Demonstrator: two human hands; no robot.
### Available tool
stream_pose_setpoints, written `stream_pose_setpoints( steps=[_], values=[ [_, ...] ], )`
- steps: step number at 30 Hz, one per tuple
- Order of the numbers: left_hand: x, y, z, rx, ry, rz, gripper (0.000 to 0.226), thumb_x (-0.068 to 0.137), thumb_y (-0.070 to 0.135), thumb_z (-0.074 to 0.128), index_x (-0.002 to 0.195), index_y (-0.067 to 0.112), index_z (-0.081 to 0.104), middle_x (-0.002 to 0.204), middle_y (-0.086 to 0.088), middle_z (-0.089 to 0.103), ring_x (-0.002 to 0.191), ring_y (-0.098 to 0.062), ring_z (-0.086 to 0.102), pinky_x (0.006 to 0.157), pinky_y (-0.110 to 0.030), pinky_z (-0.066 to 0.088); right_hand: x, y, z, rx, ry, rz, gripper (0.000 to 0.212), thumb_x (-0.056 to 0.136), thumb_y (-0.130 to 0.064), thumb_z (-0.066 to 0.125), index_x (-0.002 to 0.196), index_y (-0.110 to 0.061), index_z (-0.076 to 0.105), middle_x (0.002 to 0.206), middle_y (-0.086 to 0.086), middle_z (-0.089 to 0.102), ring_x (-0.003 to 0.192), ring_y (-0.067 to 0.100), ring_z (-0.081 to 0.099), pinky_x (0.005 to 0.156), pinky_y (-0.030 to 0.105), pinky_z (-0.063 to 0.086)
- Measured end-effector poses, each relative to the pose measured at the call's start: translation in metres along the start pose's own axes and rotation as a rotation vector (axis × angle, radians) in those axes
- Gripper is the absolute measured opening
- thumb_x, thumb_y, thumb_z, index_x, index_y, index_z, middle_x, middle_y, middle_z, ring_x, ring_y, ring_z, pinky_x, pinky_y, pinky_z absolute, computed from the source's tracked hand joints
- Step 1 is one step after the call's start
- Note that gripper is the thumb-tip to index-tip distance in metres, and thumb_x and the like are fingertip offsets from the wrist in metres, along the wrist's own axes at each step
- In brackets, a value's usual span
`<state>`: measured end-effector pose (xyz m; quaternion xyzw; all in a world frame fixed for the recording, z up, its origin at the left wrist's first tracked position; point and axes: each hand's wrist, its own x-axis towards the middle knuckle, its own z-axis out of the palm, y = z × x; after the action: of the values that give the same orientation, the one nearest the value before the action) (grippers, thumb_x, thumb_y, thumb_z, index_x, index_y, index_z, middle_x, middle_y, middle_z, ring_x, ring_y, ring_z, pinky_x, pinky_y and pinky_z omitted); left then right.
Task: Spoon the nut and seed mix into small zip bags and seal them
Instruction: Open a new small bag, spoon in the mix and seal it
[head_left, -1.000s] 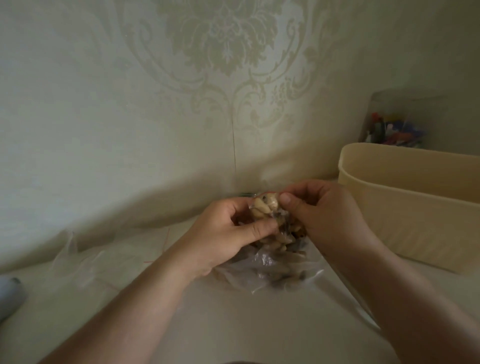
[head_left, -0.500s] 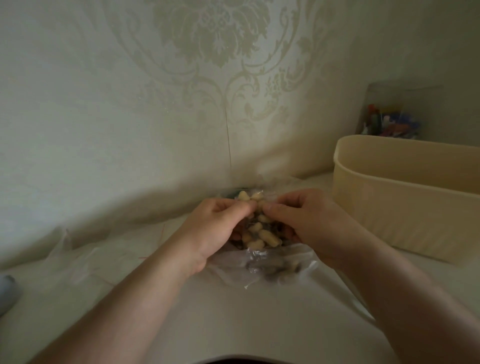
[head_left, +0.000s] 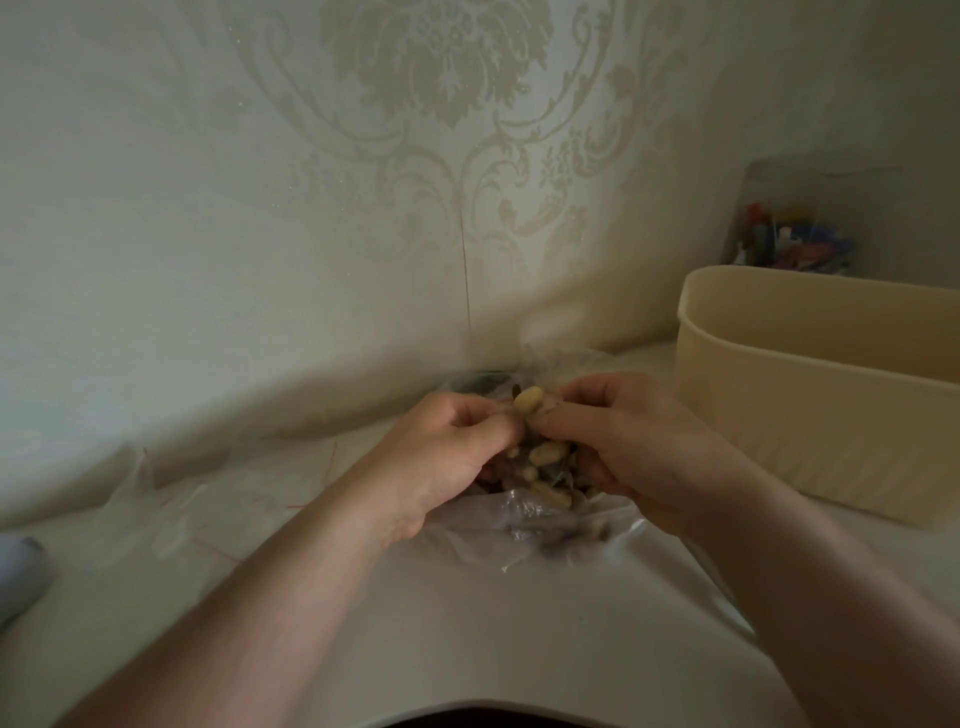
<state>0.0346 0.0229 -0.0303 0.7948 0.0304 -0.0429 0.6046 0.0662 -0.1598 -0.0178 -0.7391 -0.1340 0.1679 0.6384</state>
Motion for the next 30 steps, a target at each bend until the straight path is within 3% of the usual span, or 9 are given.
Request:
stream_pose_setpoints(
  steps=[2, 6, 9, 12, 16, 19, 21, 26, 30],
  values=[
    [-0.0002, 0.0003, -0.0004, -0.013, -0.005, -0.002, 0.027, 0.101, 0.035, 0.066, 0.093, 0.014, 0.082, 0.099, -0.019, 0.078, 0.094, -0.036, 0.075, 0.094, -0.053, 0.058, 0.0003, -0.0002, -0.0002, -0.024, 0.0, 0.013, 0.019, 0.098, -0.021, 0.07, 0.087, -0.008, 0.078, 0.073, 0.013, 0.068, 0.055, 0.021, 0.05, 0.049, 0.028, 0.037],
    [-0.0025, 0.0032, 0.0003, -0.052, -0.031, -0.008, 0.028, 0.098, 0.038, 0.067, 0.094, 0.016, 0.083, 0.093, -0.012, 0.08, 0.084, -0.022, 0.075, 0.083, -0.041, 0.058, -0.0007, -0.0029, -0.0005, -0.019, 0.033, 0.071, 0.018, 0.097, -0.017, 0.066, 0.085, -0.006, 0.073, 0.058, 0.002, 0.057, 0.046, 0.015, 0.037, 0.04, 0.022, 0.027],
    [-0.0031, 0.0029, 0.0001, -0.026, -0.094, 0.012, 0.024, 0.086, 0.042, 0.077, 0.095, 0.021, 0.084, 0.095, -0.005, 0.081, 0.087, -0.017, 0.075, 0.087, -0.038, 0.057, 0.0008, -0.0031, 0.0009, -0.03, 0.07, 0.085, 0.02, 0.094, -0.015, 0.061, 0.076, -0.011, 0.067, 0.061, 0.007, 0.047, 0.045, 0.014, 0.031, 0.041, 0.023, 0.02],
    [-0.0019, 0.0007, 0.0004, -0.03, -0.164, 0.055, 0.036, 0.066, 0.043, 0.084, 0.096, 0.024, 0.084, 0.102, -0.002, 0.081, 0.1, -0.017, 0.076, 0.098, -0.033, 0.057, 0.002, -0.0031, 0.0018, -0.049, 0.107, 0.093, 0.026, 0.092, -0.013, 0.056, 0.066, -0.015, 0.06, 0.058, 0.006, 0.042, 0.045, 0.016, 0.029, 0.043, 0.024, 0.018],
    [-0.0008, -0.0015, 0.0011, -0.042, -0.196, 0.059, 0.031, 0.076, 0.03, 0.083, 0.105, 0.019, 0.081, 0.101, 0.0, 0.081, 0.1, -0.014, 0.076, 0.093, -0.024, 0.056, -0.0008, -0.0059, 0.0059, -0.032, 0.136, 0.135, 0.017, 0.087, -0.016, 0.053, 0.071, -0.015, 0.059, 0.054, 0.001, 0.041, 0.043, 0.015, 0.03, 0.041, 0.022, 0.022],
    [-0.002, -0.0014, -0.0003, -0.06, -0.208, 0.015, 0.038, 0.079, 0.04, 0.085, 0.107, 0.015, 0.082, 0.108, -0.011, 0.08, 0.11, -0.029, 0.075, 0.107, -0.046, 0.055, -0.0024, -0.008, 0.0079, -0.018, 0.138, 0.126, 0.026, 0.092, -0.017, 0.055, 0.067, -0.015, 0.059, 0.048, -0.002, 0.045, 0.035, 0.009, 0.035, 0.036, 0.017, 0.026],
    [-0.0046, 0.0009, -0.0002, -0.079, -0.19, -0.001, 0.043, 0.076, 0.043, 0.083, 0.105, 0.011, 0.081, 0.107, -0.017, 0.079, 0.104, -0.032, 0.074, 0.109, -0.058, 0.048, -0.0036, -0.0095, 0.0086, -0.006, 0.133, 0.105, 0.032, 0.098, -0.019, 0.057, 0.067, -0.012, 0.063, 0.047, -0.001, 0.05, 0.033, 0.006, 0.041, 0.034, 0.015, 0.029],
    [-0.0053, 0.0031, -0.0006, -0.224, -0.093, -0.013, 0.033, 0.071, 0.042, 0.082, 0.09, 0.015, 0.082, 0.092, -0.016, 0.077, 0.088, -0.034, 0.07, 0.099, -0.063, 0.051, -0.0002, -0.0063, 0.0055, 0.059, 0.136, 0.059, 0.048, 0.1, -0.051, 0.061, 0.067, -0.018, 0.07, 0.056, 0.002, 0.049, 0.043, 0.013, 0.037, 0.038, 0.019, 0.026],
    [-0.0021, 0.0018, 0.0012, -0.333, 0.027, 0.066, 0.026, 0.072, 0.04, 0.081, 0.09, 0.022, 0.082, 0.097, -0.012, 0.078, 0.095, -0.032, 0.073, 0.104, -0.067, 0.051, 0.0029, -0.0002, 0.0017, 0.139, 0.148, -0.059, 0.022, 0.101, -0.034, 0.065, 0.097, -0.018, 0.08, 0.076, 0.014, 0.064, 0.052, 0.012, 0.047, 0.041, 0.02, 0.039]
  ],
)
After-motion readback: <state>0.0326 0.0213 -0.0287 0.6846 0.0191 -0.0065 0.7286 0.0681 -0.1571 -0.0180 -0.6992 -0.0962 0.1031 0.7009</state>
